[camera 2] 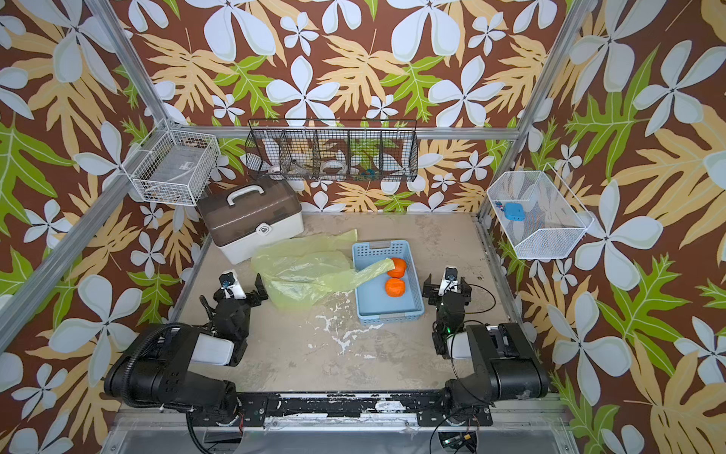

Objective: Place the oranges into plastic bags & tie knots
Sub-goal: Open the plastic bag at the center of the board.

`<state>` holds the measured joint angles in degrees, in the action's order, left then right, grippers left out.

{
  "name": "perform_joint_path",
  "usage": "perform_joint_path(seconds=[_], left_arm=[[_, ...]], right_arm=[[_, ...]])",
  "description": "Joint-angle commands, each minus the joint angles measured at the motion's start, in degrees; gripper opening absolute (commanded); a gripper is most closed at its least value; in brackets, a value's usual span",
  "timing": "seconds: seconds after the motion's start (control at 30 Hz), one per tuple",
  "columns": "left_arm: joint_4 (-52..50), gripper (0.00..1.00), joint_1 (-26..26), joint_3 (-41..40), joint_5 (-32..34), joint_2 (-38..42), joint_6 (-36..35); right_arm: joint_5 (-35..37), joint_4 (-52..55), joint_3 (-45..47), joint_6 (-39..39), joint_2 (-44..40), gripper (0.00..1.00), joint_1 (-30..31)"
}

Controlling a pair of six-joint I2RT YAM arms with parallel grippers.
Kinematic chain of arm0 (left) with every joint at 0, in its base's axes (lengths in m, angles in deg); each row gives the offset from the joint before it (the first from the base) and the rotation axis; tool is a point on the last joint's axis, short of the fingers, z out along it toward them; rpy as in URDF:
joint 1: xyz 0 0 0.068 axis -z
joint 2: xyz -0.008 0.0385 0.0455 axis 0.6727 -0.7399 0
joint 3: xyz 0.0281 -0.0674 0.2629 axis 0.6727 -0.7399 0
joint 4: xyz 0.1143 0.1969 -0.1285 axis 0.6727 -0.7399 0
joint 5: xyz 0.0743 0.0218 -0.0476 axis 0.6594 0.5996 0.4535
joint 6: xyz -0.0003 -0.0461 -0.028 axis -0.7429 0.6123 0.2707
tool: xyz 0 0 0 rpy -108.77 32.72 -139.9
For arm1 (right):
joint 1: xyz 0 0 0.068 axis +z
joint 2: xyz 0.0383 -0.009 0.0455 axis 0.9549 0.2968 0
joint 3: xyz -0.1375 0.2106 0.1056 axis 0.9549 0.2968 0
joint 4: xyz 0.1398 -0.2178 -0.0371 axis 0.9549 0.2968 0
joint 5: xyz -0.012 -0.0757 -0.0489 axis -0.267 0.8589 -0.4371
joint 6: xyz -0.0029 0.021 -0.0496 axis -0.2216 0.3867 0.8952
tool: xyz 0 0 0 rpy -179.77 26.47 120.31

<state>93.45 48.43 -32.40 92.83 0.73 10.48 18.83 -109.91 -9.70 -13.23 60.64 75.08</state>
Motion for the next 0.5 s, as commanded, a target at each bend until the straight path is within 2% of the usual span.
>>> perform_joint_path(seconds=[0.0, 0.47], left_arm=[[1.6, 1.00, 0.0, 0.0, 0.7, 0.4, -0.1], [1.2, 1.00, -0.6, -0.1, -0.4, 0.8, 0.4]], right_arm=[[-0.3, -1.4, 0.1, -0.5, -0.2, 0.99, 0.0], [-0.4, -1.2, -0.2, -0.4, 0.1, 1.00, 0.0]])
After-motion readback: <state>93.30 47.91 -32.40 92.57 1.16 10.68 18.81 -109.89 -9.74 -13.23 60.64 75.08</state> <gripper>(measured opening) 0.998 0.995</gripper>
